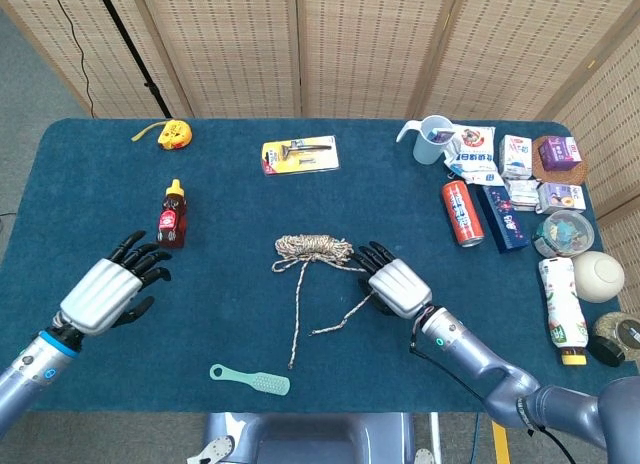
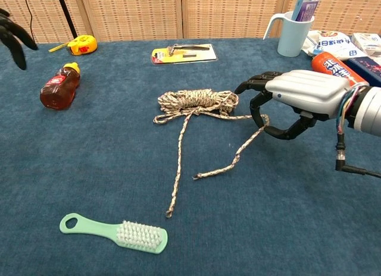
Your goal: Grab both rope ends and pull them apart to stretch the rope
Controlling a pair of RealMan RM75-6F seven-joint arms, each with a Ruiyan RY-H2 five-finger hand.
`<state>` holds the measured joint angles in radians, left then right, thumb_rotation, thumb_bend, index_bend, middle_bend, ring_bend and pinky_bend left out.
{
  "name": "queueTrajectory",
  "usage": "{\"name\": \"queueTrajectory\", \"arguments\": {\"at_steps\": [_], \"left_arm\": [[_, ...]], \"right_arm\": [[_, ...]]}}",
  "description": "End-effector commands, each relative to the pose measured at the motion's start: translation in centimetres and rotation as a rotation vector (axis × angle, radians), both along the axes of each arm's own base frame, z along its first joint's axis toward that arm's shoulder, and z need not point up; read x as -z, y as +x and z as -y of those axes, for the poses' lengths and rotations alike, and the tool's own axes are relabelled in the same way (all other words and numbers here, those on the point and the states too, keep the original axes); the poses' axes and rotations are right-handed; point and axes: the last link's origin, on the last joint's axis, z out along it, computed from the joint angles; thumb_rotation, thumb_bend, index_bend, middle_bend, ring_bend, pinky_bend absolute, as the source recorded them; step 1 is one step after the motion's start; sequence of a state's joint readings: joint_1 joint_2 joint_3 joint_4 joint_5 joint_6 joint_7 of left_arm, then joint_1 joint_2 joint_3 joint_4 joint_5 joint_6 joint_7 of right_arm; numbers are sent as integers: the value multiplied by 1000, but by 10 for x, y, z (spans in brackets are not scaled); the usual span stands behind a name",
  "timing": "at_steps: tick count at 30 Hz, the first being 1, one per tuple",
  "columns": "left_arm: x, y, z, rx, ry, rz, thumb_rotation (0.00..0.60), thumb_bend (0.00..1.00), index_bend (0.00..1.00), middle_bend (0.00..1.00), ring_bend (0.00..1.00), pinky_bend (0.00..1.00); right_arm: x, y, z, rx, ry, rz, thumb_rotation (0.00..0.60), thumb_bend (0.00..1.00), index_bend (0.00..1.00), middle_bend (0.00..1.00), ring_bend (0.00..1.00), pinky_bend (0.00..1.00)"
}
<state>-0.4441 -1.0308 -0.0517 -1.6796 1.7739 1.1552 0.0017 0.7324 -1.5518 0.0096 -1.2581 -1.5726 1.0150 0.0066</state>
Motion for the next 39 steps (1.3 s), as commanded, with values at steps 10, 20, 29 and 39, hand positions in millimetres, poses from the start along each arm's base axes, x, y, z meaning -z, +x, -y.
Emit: {"name": "queueTrajectory", "arguments": {"at_steps": [10,20,29,39], "left_arm": [[52,23,-18,172,-125,-42,600,363,437,24,0,0],[96,42,-29,257,-205,-44,600,364,470,0,0,0],[123,54,-37,274,-218,-28,600,361,505,0,0,0],[150,66,-41,297,-229,-23,600,362,518,0,0,0]], "right_arm": [[3,-4,-4,25,3,-7,600,547,567,109,0,0],[5,-5,-3,39,1,-5,600,548,571,109,3,0],[5,-10,-1,59,-5,-1,600,556,572,109,5,0],[7,-15,1,76,-6,3,600,558,573,109,7,0]]}}
